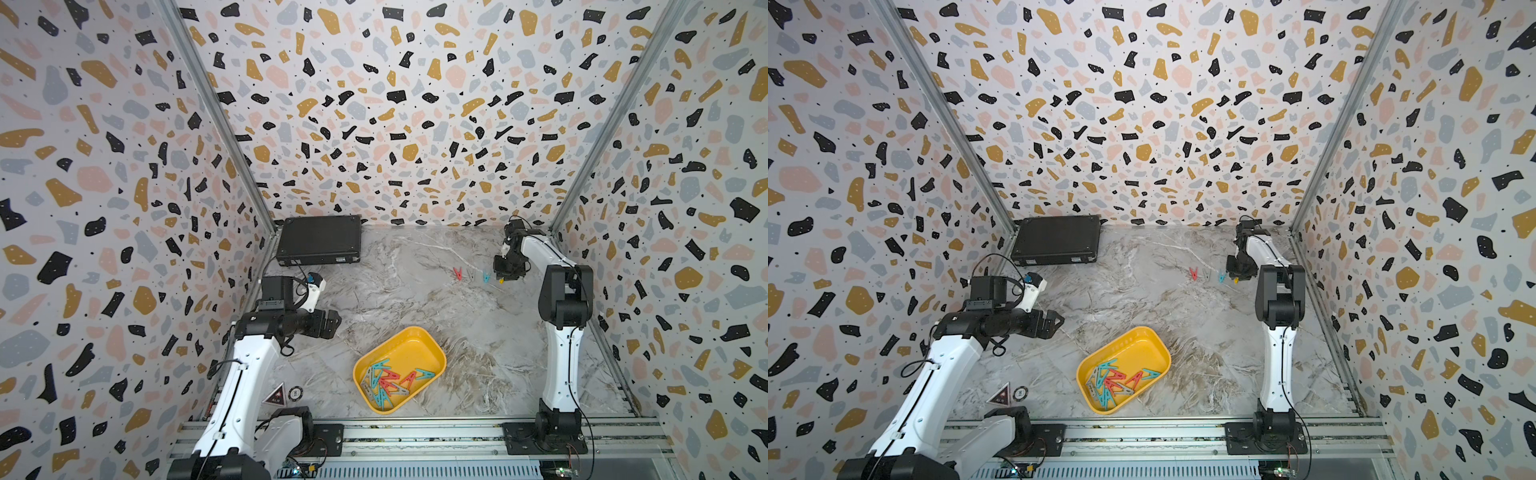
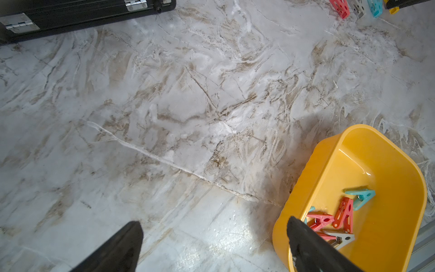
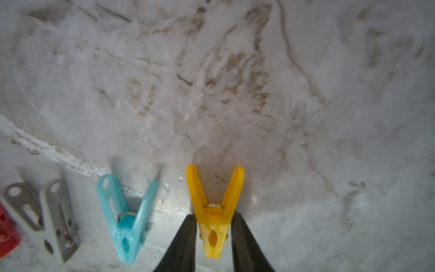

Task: Take the clothespins out of the storage box
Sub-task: Place the clothespin at the center of the board.

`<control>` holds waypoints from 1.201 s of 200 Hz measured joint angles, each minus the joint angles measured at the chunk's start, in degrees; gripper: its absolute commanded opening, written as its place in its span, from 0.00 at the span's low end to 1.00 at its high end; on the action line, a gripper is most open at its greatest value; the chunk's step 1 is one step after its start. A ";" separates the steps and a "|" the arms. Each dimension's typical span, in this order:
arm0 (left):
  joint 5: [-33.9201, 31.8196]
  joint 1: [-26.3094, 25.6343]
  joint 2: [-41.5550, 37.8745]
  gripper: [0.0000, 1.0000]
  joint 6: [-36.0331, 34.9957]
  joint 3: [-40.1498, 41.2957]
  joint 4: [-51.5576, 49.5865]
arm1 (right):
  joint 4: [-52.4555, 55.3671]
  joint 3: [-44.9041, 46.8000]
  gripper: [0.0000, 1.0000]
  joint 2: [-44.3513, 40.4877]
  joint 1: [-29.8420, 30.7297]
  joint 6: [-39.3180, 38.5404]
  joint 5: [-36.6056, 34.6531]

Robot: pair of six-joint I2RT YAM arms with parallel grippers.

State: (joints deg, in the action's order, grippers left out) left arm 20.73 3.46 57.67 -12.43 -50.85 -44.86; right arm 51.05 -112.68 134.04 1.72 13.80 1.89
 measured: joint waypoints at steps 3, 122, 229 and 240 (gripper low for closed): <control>0.00 0.00 0.00 1.00 0.00 -0.02 0.00 | 0.00 0.00 0.36 0.00 0.00 -0.04 0.00; -0.02 0.00 0.00 1.00 0.00 0.00 0.00 | 2.23 3.02 0.42 -16.55 0.48 0.35 4.61; -0.22 0.00 0.00 1.00 0.00 0.00 0.04 | -2.67 32.94 0.40 -43.95 21.62 1.18 9.97; -0.24 0.00 0.07 1.00 0.02 0.00 0.04 | -3.13 35.30 0.40 -46.05 24.90 1.09 10.69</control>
State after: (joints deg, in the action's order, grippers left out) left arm 20.49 3.46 57.74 -12.40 -50.85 -44.82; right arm 47.92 -77.38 87.99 26.61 14.90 12.58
